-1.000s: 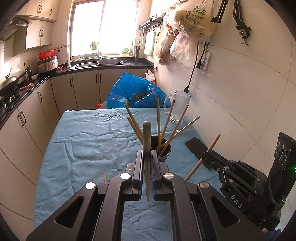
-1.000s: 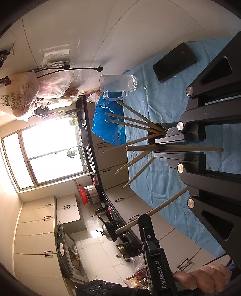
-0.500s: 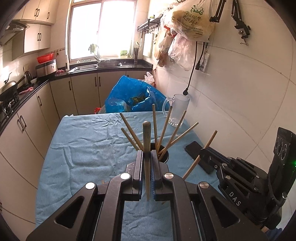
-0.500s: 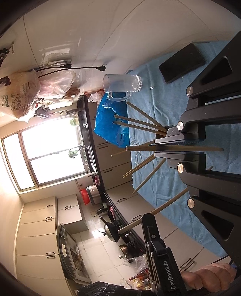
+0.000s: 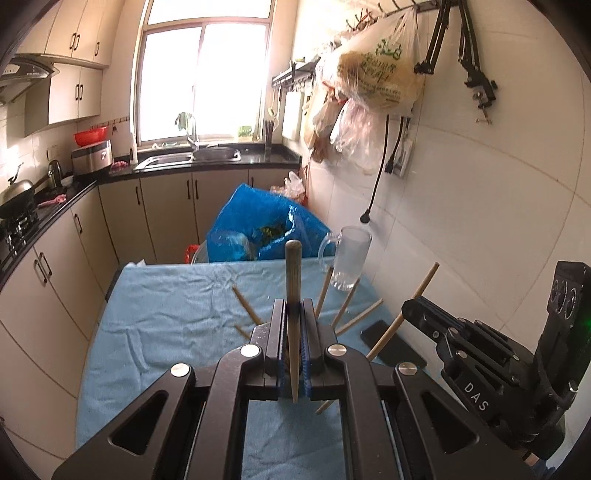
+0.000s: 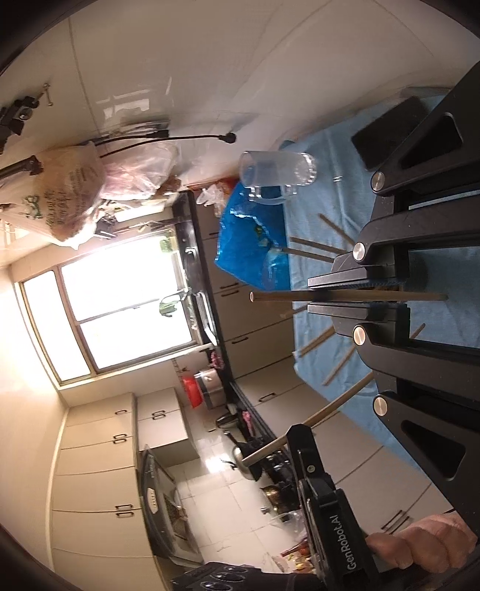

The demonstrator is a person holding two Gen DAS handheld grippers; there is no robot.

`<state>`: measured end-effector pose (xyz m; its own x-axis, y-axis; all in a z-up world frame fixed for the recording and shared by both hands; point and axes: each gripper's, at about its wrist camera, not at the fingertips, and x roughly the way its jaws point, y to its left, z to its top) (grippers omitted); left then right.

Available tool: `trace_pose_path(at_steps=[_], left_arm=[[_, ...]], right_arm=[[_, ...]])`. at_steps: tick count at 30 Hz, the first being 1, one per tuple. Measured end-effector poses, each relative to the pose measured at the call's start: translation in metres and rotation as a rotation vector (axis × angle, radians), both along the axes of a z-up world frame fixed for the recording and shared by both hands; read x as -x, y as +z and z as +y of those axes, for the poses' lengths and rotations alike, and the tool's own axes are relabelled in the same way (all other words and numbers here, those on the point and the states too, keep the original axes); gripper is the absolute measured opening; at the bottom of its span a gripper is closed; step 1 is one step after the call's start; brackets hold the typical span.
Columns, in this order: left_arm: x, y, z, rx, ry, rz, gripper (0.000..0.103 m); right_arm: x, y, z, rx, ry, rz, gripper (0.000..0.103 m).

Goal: Organize utensils
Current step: 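Lower both chopsticks into the black cup and open both tools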

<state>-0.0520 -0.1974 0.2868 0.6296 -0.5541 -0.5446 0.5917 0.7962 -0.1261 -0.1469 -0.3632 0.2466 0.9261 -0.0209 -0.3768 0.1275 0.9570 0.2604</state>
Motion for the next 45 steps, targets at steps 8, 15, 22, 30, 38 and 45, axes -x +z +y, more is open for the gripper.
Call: trace_pose_path(at_steps=[8, 15, 22, 30, 38, 45], left_arm=[[-0.02, 0.007, -0.015, 0.028, 0.021, -0.017, 0.007], [-0.044, -0.024, -0.026, 0.014, 0.03, 0.025, 0.007], [-0.057, -0.059, -0.026, -0.014, 0.031, 0.076, 0.007], [-0.054, -0.084, -0.026, -0.052, 0.031, 0.066, 0.007], [-0.049, -0.106, -0.025, -0.104, 0.031, 0.033, 0.008], [-0.045, -0.115, -0.028, -0.131, 0.054, -0.011, 0.009]], right_arm=[[-0.014, 0.028, -0.008, 0.013, -0.042, -0.084, 0.007], [-0.042, 0.012, -0.006, 0.058, -0.07, -0.076, 0.007], [-0.063, -0.021, -0.014, 0.057, -0.07, 0.001, 0.007], [-0.07, -0.048, -0.024, 0.012, -0.072, 0.057, 0.007], [-0.073, -0.065, -0.023, 0.005, -0.066, 0.086, 0.007], [-0.075, -0.075, -0.021, 0.022, -0.078, 0.105, 0.007]])
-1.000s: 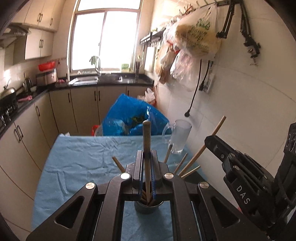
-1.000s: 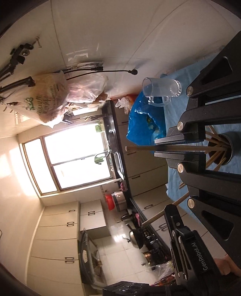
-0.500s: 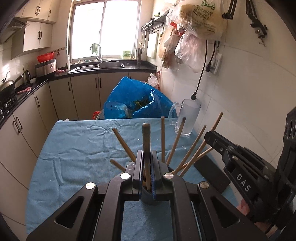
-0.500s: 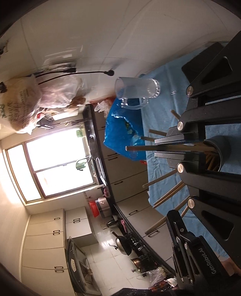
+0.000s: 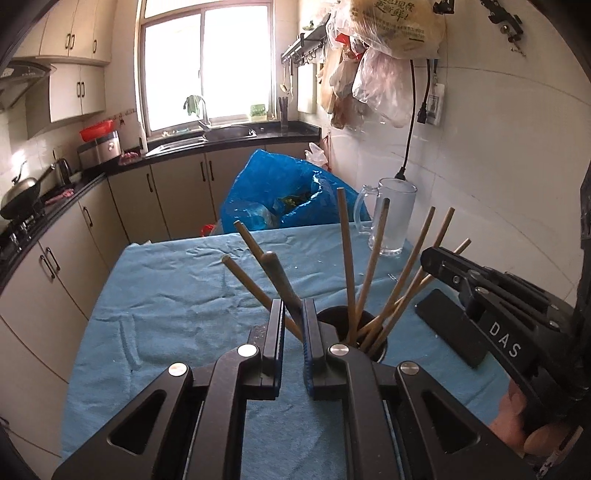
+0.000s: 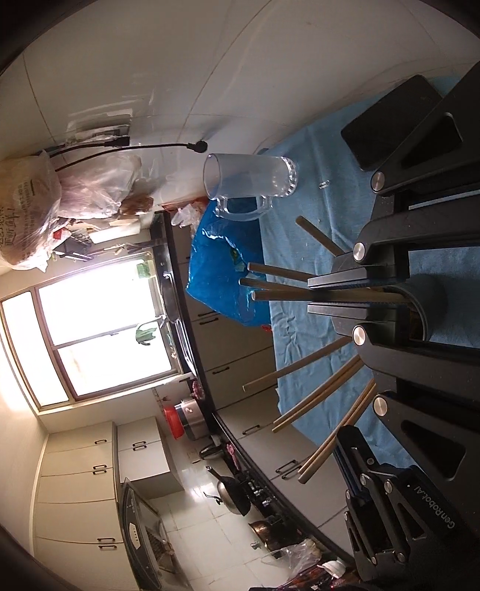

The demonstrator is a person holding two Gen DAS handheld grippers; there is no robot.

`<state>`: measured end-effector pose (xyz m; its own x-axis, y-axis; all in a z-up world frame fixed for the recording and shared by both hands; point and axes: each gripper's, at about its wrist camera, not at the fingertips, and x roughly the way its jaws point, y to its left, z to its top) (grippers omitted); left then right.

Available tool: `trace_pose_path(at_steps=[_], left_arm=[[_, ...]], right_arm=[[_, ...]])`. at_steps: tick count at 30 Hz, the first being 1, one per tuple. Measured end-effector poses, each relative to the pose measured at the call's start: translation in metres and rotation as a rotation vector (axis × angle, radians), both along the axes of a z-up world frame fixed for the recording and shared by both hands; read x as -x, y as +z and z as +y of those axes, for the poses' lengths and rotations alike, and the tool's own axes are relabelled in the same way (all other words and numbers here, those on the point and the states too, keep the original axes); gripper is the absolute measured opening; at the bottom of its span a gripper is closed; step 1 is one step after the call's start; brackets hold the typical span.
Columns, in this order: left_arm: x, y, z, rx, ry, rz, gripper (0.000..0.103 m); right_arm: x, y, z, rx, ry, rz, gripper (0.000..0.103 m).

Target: Organize utensils

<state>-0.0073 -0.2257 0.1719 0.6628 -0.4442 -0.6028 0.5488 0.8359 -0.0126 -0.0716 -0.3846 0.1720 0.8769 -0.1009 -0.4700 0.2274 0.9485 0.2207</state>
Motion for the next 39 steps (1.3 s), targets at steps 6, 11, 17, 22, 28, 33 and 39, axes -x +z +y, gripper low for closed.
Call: trace_pose_path(at_steps=[6, 11, 17, 22, 28, 33, 39], left_arm=[[-0.0007, -0.0029, -0.0017, -0.019, 0.028, -0.027, 0.009], [0.0023, -0.0048, -0.0033, -0.036, 0.04, -0.057, 0.01], [0.0033, -0.0059, -0.0051, -0.045, 0.05, -0.072, 0.01], [0.0024, -0.0093, -0.0064, -0.056, 0.064, -0.072, 0.012], [0.001, -0.0096, -0.0074, -0.063, 0.071, -0.078, 0.012], [0.0004, -0.0098, -0.007, -0.066, 0.073, -0.08, 0.012], [-0.0023, -0.0105, -0.0071, -0.07, 0.084, -0.076, 0.012]], right_arm=[[0.001, 0.0003, 0.0011, 0.001, -0.002, -0.001, 0.007], [0.0004, 0.0025, 0.0022, -0.001, 0.001, 0.001, 0.007], [0.0004, 0.0025, 0.0024, 0.0, 0.001, 0.001, 0.007], [0.0005, 0.0025, 0.0025, 0.001, 0.001, 0.002, 0.007], [0.0008, 0.0026, 0.0029, 0.0, 0.0, 0.002, 0.007], [0.0009, 0.0028, 0.0032, 0.001, -0.002, 0.001, 0.007], [0.0038, 0.0034, 0.0017, 0.002, -0.002, -0.004, 0.007]])
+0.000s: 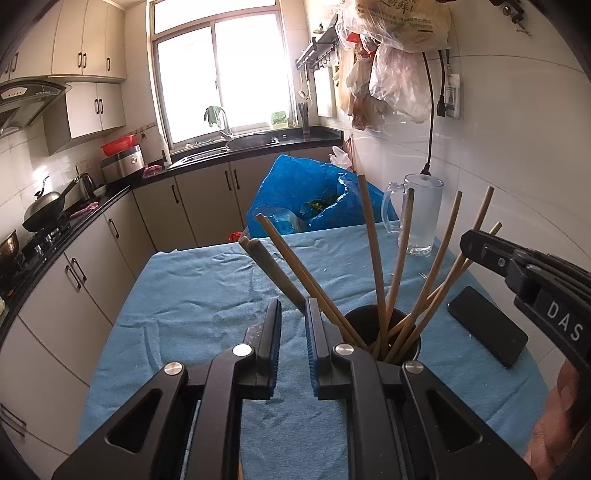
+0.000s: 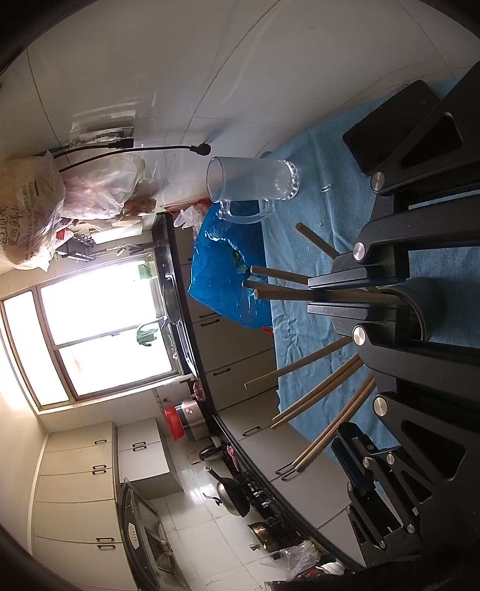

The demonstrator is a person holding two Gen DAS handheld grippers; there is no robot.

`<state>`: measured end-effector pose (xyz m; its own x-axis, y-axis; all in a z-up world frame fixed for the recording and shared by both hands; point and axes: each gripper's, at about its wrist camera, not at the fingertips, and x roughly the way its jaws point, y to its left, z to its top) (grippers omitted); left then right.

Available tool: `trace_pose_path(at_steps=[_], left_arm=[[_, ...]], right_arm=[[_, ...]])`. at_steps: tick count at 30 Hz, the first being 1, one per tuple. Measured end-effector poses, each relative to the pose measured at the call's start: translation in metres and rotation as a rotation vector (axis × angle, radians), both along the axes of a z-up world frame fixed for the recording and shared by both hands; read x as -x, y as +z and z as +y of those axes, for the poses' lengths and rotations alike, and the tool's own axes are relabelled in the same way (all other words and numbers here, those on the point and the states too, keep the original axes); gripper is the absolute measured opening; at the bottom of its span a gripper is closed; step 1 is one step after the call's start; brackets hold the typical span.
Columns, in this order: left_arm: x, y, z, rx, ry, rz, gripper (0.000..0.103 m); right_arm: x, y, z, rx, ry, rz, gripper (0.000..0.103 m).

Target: Organize utensils

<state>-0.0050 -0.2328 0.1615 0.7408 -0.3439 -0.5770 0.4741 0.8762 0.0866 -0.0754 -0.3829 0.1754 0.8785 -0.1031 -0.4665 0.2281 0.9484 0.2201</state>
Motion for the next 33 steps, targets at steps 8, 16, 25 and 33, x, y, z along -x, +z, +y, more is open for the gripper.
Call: trace_pose_path(at_steps=[8, 16, 25, 33], left_arm=[[0.0, 0.0, 0.0, 0.0, 0.001, 0.0, 0.012], [0.002, 0.002, 0.001, 0.005, 0.005, -0.011, 0.023], [0.008, 0.009, 0.007, 0.013, 0.019, -0.031, 0.036], [0.012, 0.015, 0.019, 0.022, 0.062, -0.038, 0.06]], right_arm=[[0.005, 0.003, -0.001, -0.002, -0.002, -0.006, 0.007], [0.011, 0.007, -0.002, -0.005, -0.009, -0.017, 0.007], [0.028, 0.018, -0.007, -0.013, -0.028, -0.038, 0.007], [0.05, 0.023, -0.016, -0.049, -0.079, -0.05, 0.05]])
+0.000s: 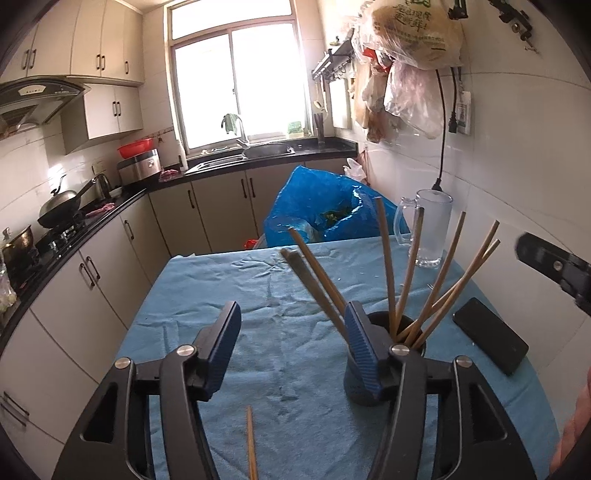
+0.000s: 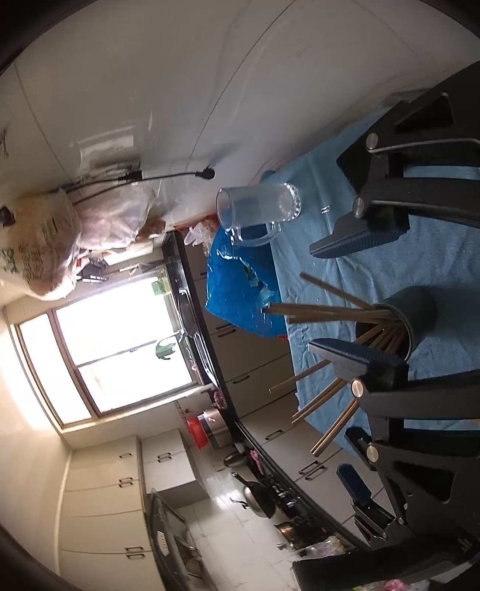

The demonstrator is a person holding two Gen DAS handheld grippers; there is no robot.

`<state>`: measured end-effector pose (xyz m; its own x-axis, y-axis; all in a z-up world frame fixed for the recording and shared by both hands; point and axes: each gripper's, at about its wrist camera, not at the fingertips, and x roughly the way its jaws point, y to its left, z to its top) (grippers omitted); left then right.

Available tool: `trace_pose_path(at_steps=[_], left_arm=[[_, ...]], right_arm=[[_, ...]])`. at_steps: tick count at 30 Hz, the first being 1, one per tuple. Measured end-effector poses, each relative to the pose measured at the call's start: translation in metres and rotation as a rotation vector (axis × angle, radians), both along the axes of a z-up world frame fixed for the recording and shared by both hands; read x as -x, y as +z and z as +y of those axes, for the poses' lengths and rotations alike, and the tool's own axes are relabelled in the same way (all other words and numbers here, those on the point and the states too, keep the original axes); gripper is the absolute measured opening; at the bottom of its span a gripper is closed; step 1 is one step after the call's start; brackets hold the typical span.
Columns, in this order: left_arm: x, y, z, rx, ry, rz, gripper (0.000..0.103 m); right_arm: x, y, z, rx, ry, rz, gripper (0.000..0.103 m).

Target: Organize utensils

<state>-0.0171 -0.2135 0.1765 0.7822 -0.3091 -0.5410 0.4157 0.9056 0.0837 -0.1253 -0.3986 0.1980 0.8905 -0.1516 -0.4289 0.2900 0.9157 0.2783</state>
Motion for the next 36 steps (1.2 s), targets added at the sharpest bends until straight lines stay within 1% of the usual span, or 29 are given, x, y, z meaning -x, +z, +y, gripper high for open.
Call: trace_pose_path(at_steps=[1, 2, 3, 6, 8, 10, 12, 16, 17, 19, 21, 25, 26, 28, 31, 36], left_arm=[[0.001, 0.0, 0.002, 0.001, 0.007, 0.002, 0.065], [0.001, 0.001, 0.004, 0.0, 0.016, 0.002, 0.071], [0.003, 0.001, 0.006, -0.001, 0.025, -0.001, 0.073], [0.006, 0.001, 0.014, -0.005, 0.053, -0.003, 0.078], [0.009, 0.001, 0.022, 0.006, 0.07, 0.006, 0.086], [0.012, 0.002, 0.03, 0.018, 0.092, 0.011, 0.089], [0.017, 0.0, 0.039, 0.009, 0.127, 0.011, 0.093], [0.03, -0.008, 0.053, -0.035, 0.181, 0.015, 0.096], [0.033, -0.01, 0.057, -0.038, 0.19, 0.02, 0.098], [0.041, -0.016, 0.07, -0.042, 0.221, 0.028, 0.1], [0.047, -0.022, 0.077, -0.084, 0.243, 0.028, 0.1], [0.065, -0.037, 0.089, -0.175, 0.271, 0.026, 0.1], [0.07, -0.039, 0.092, -0.188, 0.269, 0.024, 0.1], [0.085, -0.045, 0.099, -0.19, 0.257, 0.029, 0.1], [0.101, -0.049, 0.106, -0.188, 0.276, 0.038, 0.1], [0.119, -0.049, 0.114, -0.122, 0.259, 0.071, 0.1]], right_arm=[[0.004, 0.0, -0.001, -0.001, -0.012, 0.004, 0.051], [0.006, 0.0, -0.002, -0.004, -0.019, 0.008, 0.054], [0.009, -0.001, -0.003, -0.009, -0.028, 0.011, 0.059], [0.019, -0.004, -0.005, -0.014, -0.051, 0.017, 0.068], [0.024, -0.007, -0.005, -0.009, -0.068, 0.027, 0.072], [0.03, -0.011, -0.003, -0.004, -0.084, 0.044, 0.076], [0.034, -0.015, 0.0, 0.006, -0.09, 0.059, 0.082], [0.04, -0.024, 0.016, 0.05, -0.116, 0.111, 0.087], [0.043, -0.026, 0.022, 0.06, -0.116, 0.121, 0.09], [0.047, -0.031, 0.031, 0.08, -0.124, 0.145, 0.091], [0.052, -0.035, 0.039, 0.096, -0.125, 0.159, 0.094], [0.062, -0.044, 0.061, 0.152, -0.124, 0.194, 0.094], [0.064, -0.046, 0.067, 0.162, -0.121, 0.201, 0.094], [0.071, -0.05, 0.075, 0.173, -0.118, 0.208, 0.094], [0.08, -0.054, 0.088, 0.186, -0.125, 0.225, 0.094], [0.099, -0.056, 0.114, 0.239, -0.137, 0.22, 0.096]])
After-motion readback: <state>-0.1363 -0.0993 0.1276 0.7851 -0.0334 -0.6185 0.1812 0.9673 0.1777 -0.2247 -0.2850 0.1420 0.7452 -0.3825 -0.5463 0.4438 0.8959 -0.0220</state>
